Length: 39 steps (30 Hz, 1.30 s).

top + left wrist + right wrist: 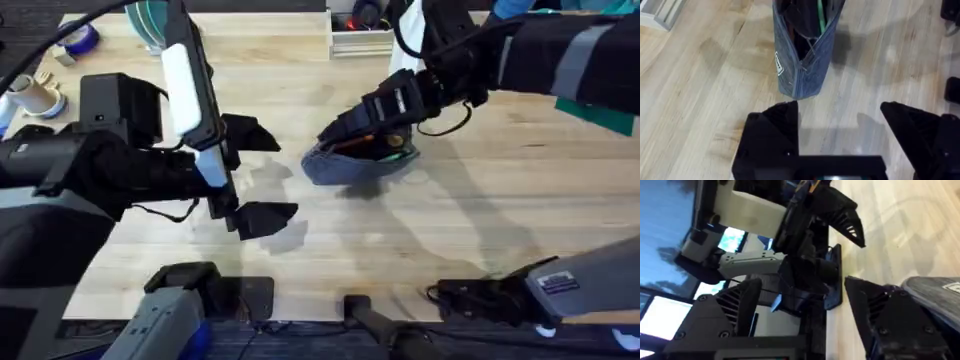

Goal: Unzip the bag, pick up the pens from the table one at a time and place them inside, then zip the bag closed.

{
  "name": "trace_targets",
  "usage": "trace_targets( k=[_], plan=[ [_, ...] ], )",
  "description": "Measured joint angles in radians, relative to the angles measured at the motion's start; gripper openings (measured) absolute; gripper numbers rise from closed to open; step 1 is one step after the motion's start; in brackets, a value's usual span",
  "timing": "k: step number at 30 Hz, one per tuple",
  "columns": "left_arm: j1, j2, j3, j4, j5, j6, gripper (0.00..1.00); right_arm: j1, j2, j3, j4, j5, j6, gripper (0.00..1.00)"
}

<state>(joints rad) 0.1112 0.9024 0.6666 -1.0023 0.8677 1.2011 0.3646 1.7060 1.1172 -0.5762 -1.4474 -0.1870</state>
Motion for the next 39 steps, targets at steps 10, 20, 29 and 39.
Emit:
trace_targets(
  k=[10, 20, 29, 39],
  plan=[
    [0.0, 0.0, 0.0, 0.0, 0.0, 0.0, 0.995, 0.009, -0.099, 0.06, -0.001, 0.101, 0.008, 0.997],
    [0.0, 0.0, 0.0, 0.0, 0.0, 0.0, 0.995, 0.044, -0.216, 0.076, -0.102, 0.311, 0.009, 0.996],
    [0.0, 0.0, 0.0, 0.0, 0.0, 0.0, 0.995, 0.143, -0.303, 0.126, -0.277, 0.622, -0.029, 0.997],
    [0.0, 0.0, 0.0, -0.003, 0.004, 0.003, 0.995, 0.264, -0.319, 0.13, -0.346, 0.878, -0.049, 0.997]
  ],
)
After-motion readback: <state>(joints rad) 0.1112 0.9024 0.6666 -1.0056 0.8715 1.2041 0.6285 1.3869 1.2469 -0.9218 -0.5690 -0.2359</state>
